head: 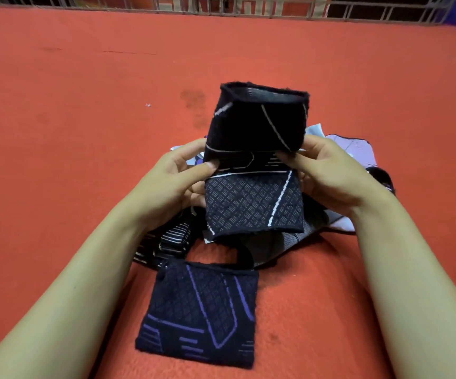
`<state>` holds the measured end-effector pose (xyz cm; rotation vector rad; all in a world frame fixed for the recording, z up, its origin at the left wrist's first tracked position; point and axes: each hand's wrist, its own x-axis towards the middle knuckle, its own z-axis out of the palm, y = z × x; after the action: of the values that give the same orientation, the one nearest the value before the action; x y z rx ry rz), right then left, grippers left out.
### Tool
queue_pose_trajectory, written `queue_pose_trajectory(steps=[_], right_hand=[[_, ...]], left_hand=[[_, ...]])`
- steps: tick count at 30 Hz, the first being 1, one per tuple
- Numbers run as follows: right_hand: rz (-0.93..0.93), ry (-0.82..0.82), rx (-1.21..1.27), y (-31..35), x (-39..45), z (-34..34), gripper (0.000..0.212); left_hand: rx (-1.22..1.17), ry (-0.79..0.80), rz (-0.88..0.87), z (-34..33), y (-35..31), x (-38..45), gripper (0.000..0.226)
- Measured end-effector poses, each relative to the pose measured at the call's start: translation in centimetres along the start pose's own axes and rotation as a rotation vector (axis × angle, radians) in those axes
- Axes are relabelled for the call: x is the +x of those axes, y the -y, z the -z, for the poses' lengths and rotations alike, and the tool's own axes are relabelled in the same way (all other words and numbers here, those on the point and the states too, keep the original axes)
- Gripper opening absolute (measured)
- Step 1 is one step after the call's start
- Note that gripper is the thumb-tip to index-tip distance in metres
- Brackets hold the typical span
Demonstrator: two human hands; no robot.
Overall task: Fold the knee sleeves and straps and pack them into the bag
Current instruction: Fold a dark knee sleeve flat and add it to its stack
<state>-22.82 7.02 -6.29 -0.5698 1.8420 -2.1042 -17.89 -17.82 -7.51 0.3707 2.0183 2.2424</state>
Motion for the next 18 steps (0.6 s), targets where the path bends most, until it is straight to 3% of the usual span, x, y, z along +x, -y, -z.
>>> queue_pose_trajectory(steps=[3,5,6,9,18], right_hand=[[0.039,0.020,-0.053,0.0,0.1,0.3,0.018],[0.070,0.033,-0.093,0.2,0.1,0.4,0.045],[0.074,0.052,-0.090,0.3,0.1,0.5,0.050],[0.093,0.073,-0.050,0.5,0.1,0.3,0.044],[0.058,0.045,-0.167,1.2,-0.3,0.1,0.035]], left_hand=[[-0.012,-0.016,-0.012,-0.1,-0.1,-0.1,0.028],[-0.004,-0.013,-0.010,-0.1,-0.1,-0.1,0.042],[-0.017,-0.010,-0.015,0.0,-0.1,0.0,0.043],[-0.065,0.003,-0.042,0.0,-0.1,0.0,0.028],[0.026,-0.069,-0.078,-0.7,0.0,-0.1,0.022]])
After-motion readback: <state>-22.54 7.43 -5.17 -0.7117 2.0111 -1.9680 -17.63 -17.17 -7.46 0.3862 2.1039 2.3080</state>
